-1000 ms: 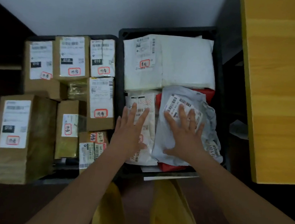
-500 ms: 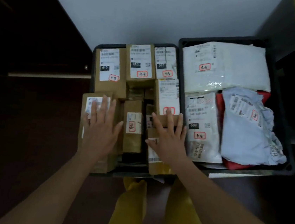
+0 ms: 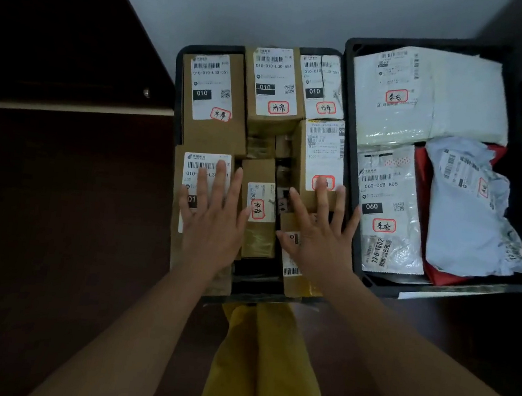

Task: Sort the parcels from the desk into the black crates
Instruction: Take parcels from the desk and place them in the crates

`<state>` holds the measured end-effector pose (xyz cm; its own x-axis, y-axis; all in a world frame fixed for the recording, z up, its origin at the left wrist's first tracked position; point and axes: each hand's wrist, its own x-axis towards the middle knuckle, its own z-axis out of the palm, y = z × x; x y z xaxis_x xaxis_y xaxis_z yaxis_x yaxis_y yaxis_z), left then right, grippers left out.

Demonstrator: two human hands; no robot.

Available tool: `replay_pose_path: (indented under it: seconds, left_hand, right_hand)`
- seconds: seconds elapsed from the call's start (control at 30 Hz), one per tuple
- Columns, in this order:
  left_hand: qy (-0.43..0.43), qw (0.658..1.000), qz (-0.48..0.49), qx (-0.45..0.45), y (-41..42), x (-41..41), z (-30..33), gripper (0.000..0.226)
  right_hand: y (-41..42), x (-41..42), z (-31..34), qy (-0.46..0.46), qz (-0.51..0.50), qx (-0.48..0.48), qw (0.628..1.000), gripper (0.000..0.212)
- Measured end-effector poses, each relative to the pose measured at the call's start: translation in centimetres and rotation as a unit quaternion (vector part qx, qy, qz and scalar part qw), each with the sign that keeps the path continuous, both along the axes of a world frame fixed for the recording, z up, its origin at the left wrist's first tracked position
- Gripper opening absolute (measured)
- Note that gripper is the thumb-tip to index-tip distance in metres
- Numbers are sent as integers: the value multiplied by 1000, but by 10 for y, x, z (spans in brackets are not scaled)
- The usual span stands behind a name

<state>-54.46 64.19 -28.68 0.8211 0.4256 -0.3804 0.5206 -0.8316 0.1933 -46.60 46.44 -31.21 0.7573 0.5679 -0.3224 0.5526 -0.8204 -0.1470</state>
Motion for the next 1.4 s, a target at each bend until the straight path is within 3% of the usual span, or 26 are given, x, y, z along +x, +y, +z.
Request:
replay_pose_path:
  seconds: [0.1,0.2,0.4,0.6,0.73,0.83,1.03,1.27,1.4]
  left_hand:
    - [-66,997,19,-40,13,4,13,58]
    - [-131,991,29,-9,33,9,18,51]
    - [-52,998,20,14,62,29,-5,56]
    - [-20,999,3,32,57,34,-2,65]
    - [-52,999,-4,8,70,52,11,61]
    - [-81,996,13,-29,82,84,13,50]
    - [104,991,33,-81,95,145,-8,56]
    - [114,989,56,-80,92,151,-23,60]
    - [163,982,37,-87,90,156,0,59]
  right_hand:
    - [11,-7,6,-67,94,-3,993,72]
    - [31,0,8,-67,163,-39,984,70]
    - [57,23,0,-31,225,-109,968,59]
    - [68,21,4,21,204,-100,974,58]
    - [81,42,23,-1,114,10,993,45]
    - [95,93,32,-31,30,84,995,55]
    - [115,175,4,46,18,-21,999,69]
    - [113,180,-6,26,44,-42,998,76]
    - [111,180,-1,41,45,-36,997,78]
